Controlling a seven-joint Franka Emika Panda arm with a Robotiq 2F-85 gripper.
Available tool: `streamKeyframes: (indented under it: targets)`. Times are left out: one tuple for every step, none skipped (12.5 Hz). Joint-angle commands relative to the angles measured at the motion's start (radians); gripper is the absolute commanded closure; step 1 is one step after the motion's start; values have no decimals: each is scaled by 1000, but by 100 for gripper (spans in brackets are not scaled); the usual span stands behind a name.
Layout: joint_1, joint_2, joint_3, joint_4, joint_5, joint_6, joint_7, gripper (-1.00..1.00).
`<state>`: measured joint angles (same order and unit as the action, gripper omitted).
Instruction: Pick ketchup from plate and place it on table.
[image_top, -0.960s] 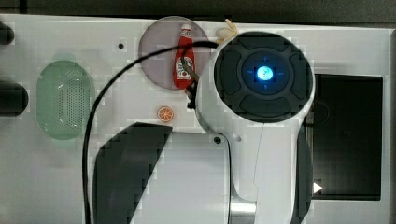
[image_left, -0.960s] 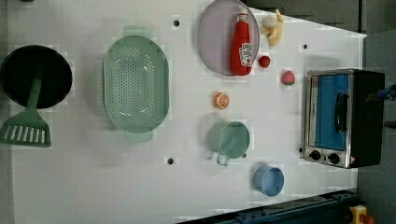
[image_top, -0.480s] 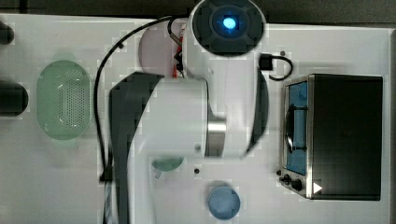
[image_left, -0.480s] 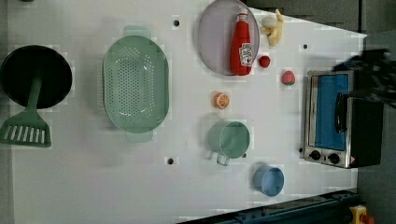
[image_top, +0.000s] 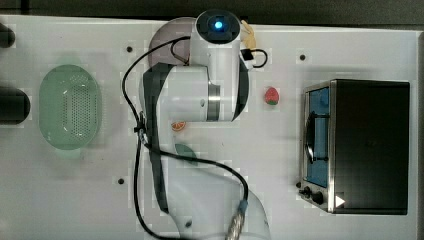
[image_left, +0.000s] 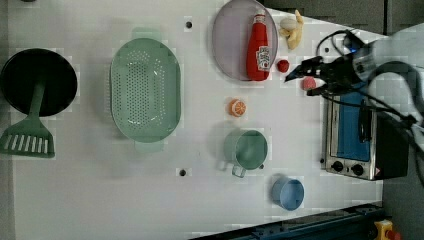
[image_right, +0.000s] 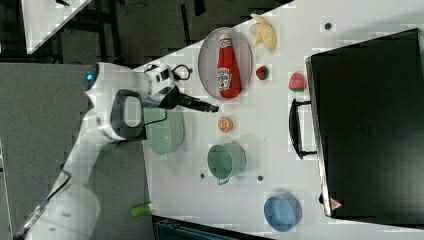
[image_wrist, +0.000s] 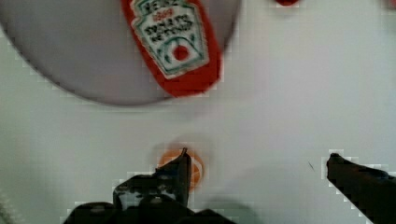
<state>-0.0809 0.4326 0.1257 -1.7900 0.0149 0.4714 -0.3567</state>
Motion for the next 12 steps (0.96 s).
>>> streamKeyframes:
  targets:
    - [-1,24,25,46,-39,113,-262,-100]
    - [2,59,25,57,-63,142,-297,-100]
    - [5,94,25,70,-82,168,-315,-100]
    - [9,127,25,84,-91,189,-318,-100]
    - [14,159,25,102,-95,209,-318,-100]
    - [20,192,25,124,-103,222,-318,-100]
    - [24,225,25,148,-106,225,-318,-100]
    - [31,257,25,178,-106,237,-318,-100]
    - [36,289,24,206,-108,239,-318,-100]
    - [40,322,24,235,-108,246,-318,-100]
    - [43,354,23,266,-109,255,-318,-100]
    - [44,382,23,297,-112,261,-318,-100]
